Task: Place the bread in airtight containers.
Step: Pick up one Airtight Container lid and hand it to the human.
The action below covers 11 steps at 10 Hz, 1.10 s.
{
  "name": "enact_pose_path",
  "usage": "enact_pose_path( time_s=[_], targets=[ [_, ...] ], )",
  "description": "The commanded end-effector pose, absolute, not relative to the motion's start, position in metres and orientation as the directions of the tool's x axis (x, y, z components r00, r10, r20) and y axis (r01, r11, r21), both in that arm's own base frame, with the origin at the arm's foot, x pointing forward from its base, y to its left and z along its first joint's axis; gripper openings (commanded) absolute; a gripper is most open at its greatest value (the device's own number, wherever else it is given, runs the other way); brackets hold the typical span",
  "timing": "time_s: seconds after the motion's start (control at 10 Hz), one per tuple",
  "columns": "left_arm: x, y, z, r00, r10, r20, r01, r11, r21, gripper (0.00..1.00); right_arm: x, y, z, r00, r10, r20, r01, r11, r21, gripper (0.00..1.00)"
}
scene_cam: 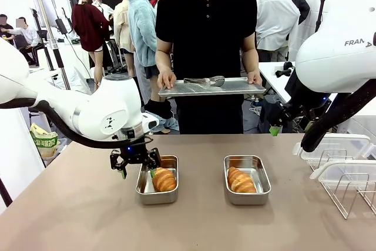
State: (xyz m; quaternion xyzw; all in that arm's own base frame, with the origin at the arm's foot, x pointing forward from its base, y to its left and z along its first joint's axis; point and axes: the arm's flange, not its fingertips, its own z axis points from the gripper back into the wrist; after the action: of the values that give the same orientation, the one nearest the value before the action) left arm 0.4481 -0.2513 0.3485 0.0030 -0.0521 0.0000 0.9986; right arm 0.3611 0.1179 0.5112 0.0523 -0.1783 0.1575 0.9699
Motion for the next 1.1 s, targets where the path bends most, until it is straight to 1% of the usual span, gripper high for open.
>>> enact_pose_path(
  time_s=[0.0,0.1,0.3,0.5,0.7,0.9,1.0],
  targets=[
    [0.45,-0.243,0.392,0.99,-0.027,0.135,0.024,0.999,0.022,1.0,0.36,0.118,0.51,0.89,0.283,0.359,-0.318,0.947,0.041,1.0],
    [0.45,-0.239,0.416,0.993,-0.03,0.111,0.028,1.0,0.013,1.0,0.36,0.118,0.51,0.89,0.283,0.359,-0.318,0.947,0.041,1.0],
    [0.44,-0.236,0.462,0.985,-0.06,0.16,0.056,0.998,0.027,1.0,0.36,0.118,0.51,0.89,0.283,0.359,-0.318,0.947,0.041,1.0],
    [0.426,-0.233,0.494,0.979,-0.101,0.176,0.093,0.994,0.051,1.0,0.36,0.118,0.51,0.89,0.283,0.359,-0.318,0.947,0.041,1.0],
    [0.419,-0.233,0.502,0.978,-0.118,0.171,0.115,0.993,0.031,1.0,0.36,0.118,0.51,0.89,0.283,0.359,-0.318,0.947,0.041,1.0],
    [0.414,-0.228,0.506,0.971,-0.079,0.227,0.081,0.997,-0.004,1.0,0.36,0.118,0.51,0.89,0.283,0.359,-0.318,0.947,0.041,1.0],
    [0.419,-0.238,0.508,0.975,-0.102,0.196,0.094,0.994,0.049,1.0,0.36,0.118,0.51,0.89,0.283,0.359,-0.318,0.947,0.041,1.0]
  ],
)
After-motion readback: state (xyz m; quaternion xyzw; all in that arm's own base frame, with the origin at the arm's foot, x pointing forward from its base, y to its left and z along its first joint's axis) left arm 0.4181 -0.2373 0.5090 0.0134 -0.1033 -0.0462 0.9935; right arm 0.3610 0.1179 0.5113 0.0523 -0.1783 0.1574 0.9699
